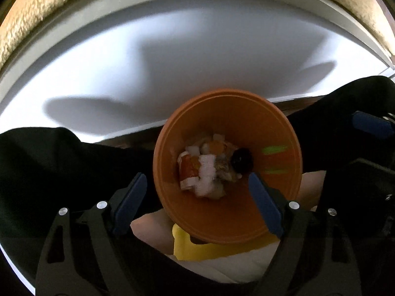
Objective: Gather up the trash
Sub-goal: 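Carry the cloth and Lego car over the orange bucket and open both grippers, then grasp the yellow toy dinosaur with the right gripper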
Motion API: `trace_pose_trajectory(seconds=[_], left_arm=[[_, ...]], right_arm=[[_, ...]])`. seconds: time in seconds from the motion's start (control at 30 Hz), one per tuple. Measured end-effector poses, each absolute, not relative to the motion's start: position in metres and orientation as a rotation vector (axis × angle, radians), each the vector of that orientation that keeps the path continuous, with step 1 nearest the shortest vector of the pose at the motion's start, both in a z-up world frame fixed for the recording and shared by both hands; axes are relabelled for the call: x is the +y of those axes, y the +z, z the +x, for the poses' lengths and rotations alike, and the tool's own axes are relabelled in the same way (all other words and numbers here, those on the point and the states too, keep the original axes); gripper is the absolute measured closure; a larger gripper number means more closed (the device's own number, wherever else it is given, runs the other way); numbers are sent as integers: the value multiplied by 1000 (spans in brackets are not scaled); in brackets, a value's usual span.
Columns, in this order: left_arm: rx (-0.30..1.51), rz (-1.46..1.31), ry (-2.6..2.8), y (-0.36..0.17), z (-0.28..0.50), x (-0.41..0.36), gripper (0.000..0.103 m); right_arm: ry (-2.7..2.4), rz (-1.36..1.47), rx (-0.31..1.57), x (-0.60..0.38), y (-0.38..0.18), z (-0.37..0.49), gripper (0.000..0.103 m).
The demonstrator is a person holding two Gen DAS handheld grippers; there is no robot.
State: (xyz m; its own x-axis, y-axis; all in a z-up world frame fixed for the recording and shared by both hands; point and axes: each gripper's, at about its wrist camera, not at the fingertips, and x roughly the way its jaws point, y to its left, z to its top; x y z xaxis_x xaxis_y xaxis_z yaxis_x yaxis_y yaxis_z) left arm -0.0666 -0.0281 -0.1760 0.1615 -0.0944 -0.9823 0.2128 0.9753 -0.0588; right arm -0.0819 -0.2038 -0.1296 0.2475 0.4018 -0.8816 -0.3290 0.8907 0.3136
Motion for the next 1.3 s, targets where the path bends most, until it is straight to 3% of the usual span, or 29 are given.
trace_pose_trajectory(seconds=[0.2,0.37,0.43,0.53,0.7,0.9,1.3], left_arm=[[1377,93,-222,-166,-64,-22,21],[1224,109,-285,-115,-65,-22,21],[1130,96,-313,-82,-61,-19,20],[1002,64,-338,-43,-49,-14,14],[859,77,-265,-11,6,-22,14],[826,33,-248,-9,57,-24,14],[815,1,-224,-19,120,-23,14]], right_arm=[[488,87,1190,-214,-114,-84,28],[527,96,1064,-229,-60,-68,26],[526,77,982,-240,-31,-51,20],[506,50,898,-255,1,-10,20],[445,-100,806,-264,29,90,20],[397,-326,773,-258,18,207,19],[438,-396,857,-243,-36,356,20]])
